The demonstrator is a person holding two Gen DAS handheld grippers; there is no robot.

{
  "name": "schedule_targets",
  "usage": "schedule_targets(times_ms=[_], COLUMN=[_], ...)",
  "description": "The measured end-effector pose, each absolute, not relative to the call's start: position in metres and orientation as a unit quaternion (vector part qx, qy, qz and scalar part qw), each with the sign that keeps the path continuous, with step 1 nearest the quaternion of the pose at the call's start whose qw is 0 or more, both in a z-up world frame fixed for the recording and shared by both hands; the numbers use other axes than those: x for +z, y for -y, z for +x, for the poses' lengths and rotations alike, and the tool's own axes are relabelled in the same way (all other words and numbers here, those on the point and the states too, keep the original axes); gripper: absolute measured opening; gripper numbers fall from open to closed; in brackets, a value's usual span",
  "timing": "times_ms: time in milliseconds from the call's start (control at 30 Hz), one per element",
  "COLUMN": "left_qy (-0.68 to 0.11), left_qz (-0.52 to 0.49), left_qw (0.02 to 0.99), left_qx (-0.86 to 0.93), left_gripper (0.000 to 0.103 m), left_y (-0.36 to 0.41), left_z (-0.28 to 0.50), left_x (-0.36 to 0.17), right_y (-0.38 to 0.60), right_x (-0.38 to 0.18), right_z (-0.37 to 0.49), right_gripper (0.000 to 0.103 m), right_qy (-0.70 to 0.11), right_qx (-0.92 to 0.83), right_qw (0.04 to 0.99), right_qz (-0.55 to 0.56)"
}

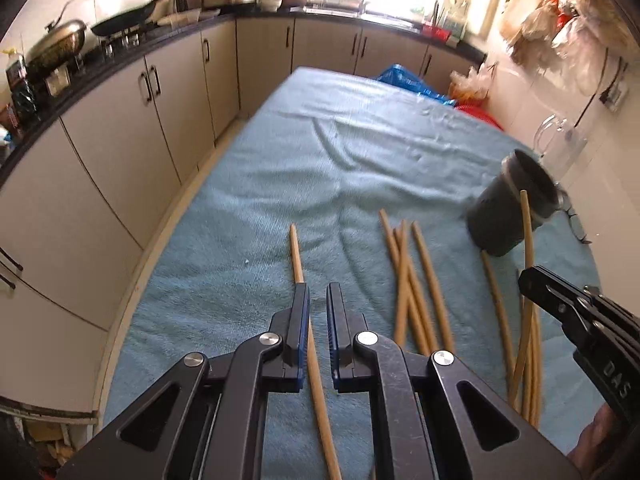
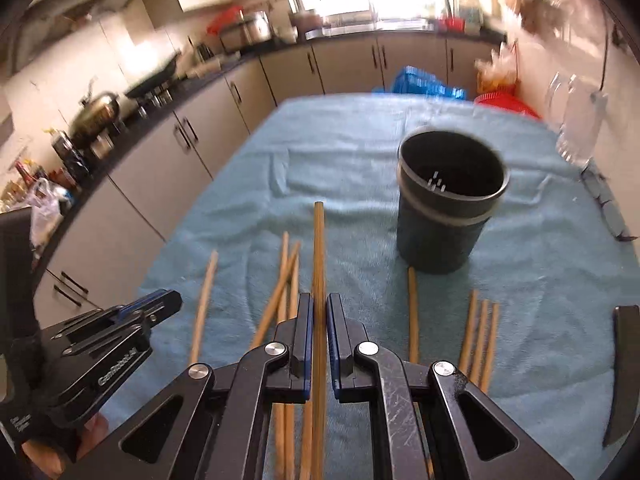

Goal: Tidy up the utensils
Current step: 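Lift both held chopsticks upright off the towel with both tools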

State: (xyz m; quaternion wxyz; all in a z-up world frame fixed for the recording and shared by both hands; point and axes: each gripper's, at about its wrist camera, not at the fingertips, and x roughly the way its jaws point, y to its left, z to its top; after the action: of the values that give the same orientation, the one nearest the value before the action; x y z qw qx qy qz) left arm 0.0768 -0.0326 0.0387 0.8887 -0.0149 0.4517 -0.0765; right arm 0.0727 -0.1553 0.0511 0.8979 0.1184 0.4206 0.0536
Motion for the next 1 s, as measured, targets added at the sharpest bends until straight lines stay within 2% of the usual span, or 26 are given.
schedule_targets(times_ms=[167,300,433,733,900,967,1000], left_qy=[-0.429,-0.467,-0.513,-0.56,-0.559,-0.553,-0.553], left_qz=[-0.013,-0.019,-0.024,-0.017,0.015,0.019,0.015], left_qw=[0.899,0.881,0.856,0.827,0.828,0.832,0.833], left_qx=[-0.09,-0.081,-0.06,-0.045,-0.035,-0.03,-0.032], left_gripper=[0.008,0.009,0.026,0.026,0.016,0.007,0.006], left_y=[0.037,0.03,0.02,0.031,0.049,0.051,0.049], left_z=[0.058,0.072,0.092,0.128,0.137,0.138,0.138], left_x=[0.054,0.045,0.022,-0.012,-0.022,-0.022,-0.021], right_y=[0.159,0.163,0.167,0.174,0.178,0.179,0.18], right_x=[0.069,0.078,0.082,0.086,0.083,0.082,0.083], right_z=[0.048,0.032,0.024,0.016,0.015,0.014,0.014], right_gripper=[0.008,0.008,0.008,0.008,0.008,0.008,0.008], right_qy=[-0.389,-0.379,-0.374,-0.368,-0.371,-0.371,-0.37], right_qx=[0.062,0.063,0.067,0.074,0.077,0.077,0.078], right_qw=[0.91,0.914,0.914,0.914,0.911,0.91,0.91], right_qz=[0.128,0.134,0.142,0.156,0.164,0.166,0.167])
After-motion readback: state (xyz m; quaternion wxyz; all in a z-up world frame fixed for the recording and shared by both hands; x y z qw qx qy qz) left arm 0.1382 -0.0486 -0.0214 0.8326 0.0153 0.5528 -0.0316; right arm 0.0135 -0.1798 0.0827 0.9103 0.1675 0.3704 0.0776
